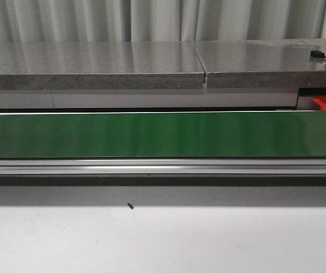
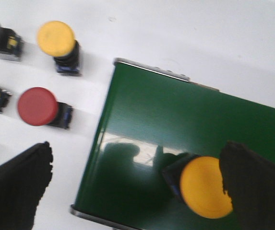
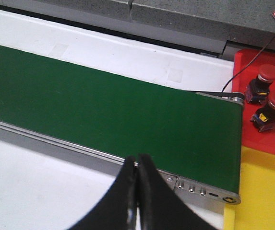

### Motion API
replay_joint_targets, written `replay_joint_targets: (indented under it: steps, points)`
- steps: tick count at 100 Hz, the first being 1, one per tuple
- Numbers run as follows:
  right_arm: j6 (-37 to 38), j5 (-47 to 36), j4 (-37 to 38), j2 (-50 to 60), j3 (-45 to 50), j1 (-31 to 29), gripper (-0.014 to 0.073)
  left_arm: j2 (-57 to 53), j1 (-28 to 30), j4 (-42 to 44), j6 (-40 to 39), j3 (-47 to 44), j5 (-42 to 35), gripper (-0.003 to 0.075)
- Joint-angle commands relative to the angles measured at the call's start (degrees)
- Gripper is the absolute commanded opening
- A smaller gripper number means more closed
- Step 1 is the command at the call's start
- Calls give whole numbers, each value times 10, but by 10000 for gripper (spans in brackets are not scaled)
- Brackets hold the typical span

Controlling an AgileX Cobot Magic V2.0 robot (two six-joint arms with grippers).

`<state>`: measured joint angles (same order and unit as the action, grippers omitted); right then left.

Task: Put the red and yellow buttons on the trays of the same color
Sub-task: 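Lower the yellow button onto the belt's near end, open left gripper, then grasp a second yellow button from the cluster with the left gripper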

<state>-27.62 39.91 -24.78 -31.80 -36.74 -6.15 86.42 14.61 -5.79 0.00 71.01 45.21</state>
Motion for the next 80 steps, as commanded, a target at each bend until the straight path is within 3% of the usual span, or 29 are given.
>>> replay_joint_targets:
  steps: [1,49,80]
  points:
    - [-6,-32,-9,-1,-15,1,-69,-36,32,-1,-6,16,-30,680]
    - [-6,-32,-9,-1,-15,1,-69,-30,232,26,-6,16,-53,680]
    - [-6,-32,-9,-1,-15,1,-69,47,250,26,-6,16,-64,680]
